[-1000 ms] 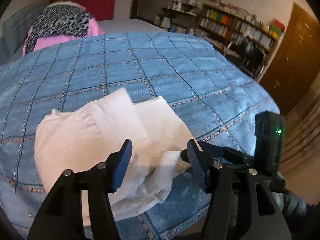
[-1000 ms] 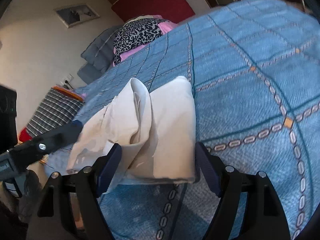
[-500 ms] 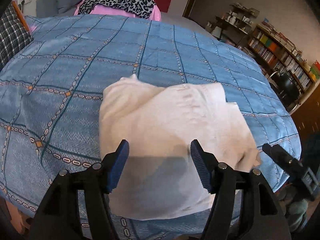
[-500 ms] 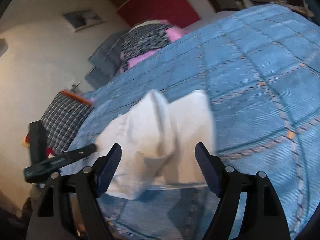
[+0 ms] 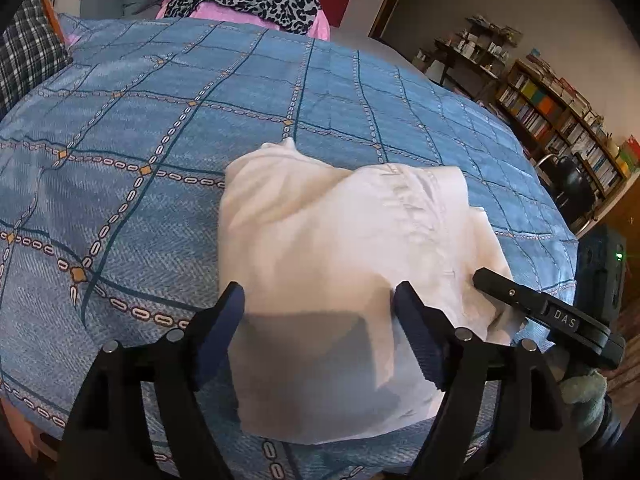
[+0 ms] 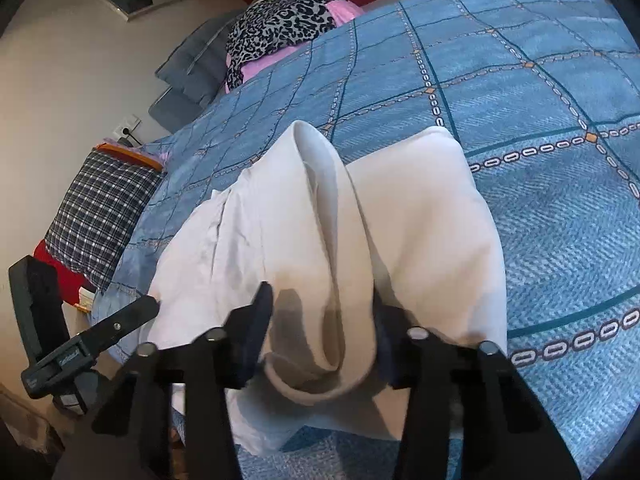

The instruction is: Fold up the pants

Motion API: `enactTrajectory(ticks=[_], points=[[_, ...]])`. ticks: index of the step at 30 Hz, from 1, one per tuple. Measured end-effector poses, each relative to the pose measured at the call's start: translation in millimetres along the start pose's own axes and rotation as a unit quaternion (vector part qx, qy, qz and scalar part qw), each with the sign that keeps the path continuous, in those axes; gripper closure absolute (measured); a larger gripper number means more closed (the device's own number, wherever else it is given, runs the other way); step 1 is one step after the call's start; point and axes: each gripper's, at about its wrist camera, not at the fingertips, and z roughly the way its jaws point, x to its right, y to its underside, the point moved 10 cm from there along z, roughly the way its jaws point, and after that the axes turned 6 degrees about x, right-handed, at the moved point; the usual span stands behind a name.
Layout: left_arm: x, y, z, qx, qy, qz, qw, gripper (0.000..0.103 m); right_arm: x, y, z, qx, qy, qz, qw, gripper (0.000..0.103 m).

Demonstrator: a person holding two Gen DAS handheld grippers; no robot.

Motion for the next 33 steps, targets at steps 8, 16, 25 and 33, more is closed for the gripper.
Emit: enactTrajectory(ticks=[8, 16, 25, 33], points=[[-12, -9, -2, 0.006, -0.01, -0.02, 0.9997, 0.023, -27, -38, -32, 0.056, -0.022, -0.032, 0.998, 0.097], [5, -12, 6, 0.003, 0.0, -0.008, 1.0, 0.023, 7, -54, -70, 0.093, 0.031, -0.05, 0.994, 0.102], [19, 13, 26, -0.03, -0.012, 0.031, 0.999, 0.023, 62, -20, -50, 0.064, 0.074, 0.0, 0.995, 0.098], [14, 13, 26, -0.033, -0.005, 0.018, 0.9993, 0.023, 44, -44, -89, 0.096, 0.021, 0.031, 0.995, 0.081]])
